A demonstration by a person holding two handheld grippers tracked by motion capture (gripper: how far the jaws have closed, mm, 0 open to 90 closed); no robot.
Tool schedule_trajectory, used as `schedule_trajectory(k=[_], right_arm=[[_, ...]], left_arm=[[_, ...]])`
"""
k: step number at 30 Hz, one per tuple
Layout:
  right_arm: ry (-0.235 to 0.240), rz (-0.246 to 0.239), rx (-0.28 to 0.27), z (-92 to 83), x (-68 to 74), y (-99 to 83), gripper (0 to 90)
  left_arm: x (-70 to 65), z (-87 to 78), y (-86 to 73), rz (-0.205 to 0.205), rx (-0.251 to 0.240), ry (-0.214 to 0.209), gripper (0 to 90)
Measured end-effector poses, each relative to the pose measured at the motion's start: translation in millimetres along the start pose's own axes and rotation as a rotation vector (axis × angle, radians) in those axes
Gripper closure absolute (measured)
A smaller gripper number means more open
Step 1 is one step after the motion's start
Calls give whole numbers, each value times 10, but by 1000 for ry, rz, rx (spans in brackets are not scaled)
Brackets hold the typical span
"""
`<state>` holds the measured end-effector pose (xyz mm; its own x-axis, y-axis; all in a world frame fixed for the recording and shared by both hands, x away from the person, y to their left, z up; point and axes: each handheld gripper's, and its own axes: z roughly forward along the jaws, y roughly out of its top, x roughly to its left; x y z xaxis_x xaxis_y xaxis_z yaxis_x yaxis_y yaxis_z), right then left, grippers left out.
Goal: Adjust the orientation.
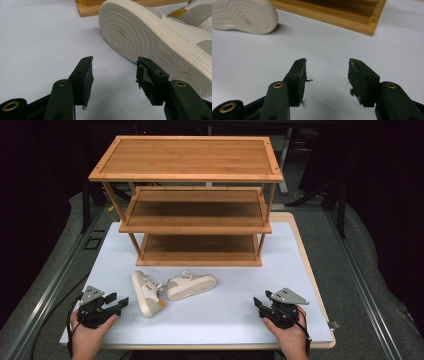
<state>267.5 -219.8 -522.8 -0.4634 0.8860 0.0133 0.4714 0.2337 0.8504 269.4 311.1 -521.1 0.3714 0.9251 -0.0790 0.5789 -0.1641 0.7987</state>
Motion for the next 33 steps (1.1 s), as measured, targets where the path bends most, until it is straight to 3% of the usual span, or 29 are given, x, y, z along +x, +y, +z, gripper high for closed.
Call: schedule_trajectory(k=[10,14,19,23,29,33], right_arm=[[-4,-18,3,6,3,10,488],[8,-28,6,16,18,3,471],[1,-14,4,-2,14,-1,469],[-3,-9,-4,-12,7,4,469],[-8,2,-6,21,-8,13,469],[-5,-1,-8,19,5,19,471]], left_arm=[[-62,-33,15,13,4,1,463],[-50,-33,11,-8,3,-16,492],[-51,-35,22,-7,9,-9,499],[-67,-70,49,-13,-9,-9,488],[-148,-112,158,-33,-48,-19,402],[-215,-134,242,-12,-82,14,371]])
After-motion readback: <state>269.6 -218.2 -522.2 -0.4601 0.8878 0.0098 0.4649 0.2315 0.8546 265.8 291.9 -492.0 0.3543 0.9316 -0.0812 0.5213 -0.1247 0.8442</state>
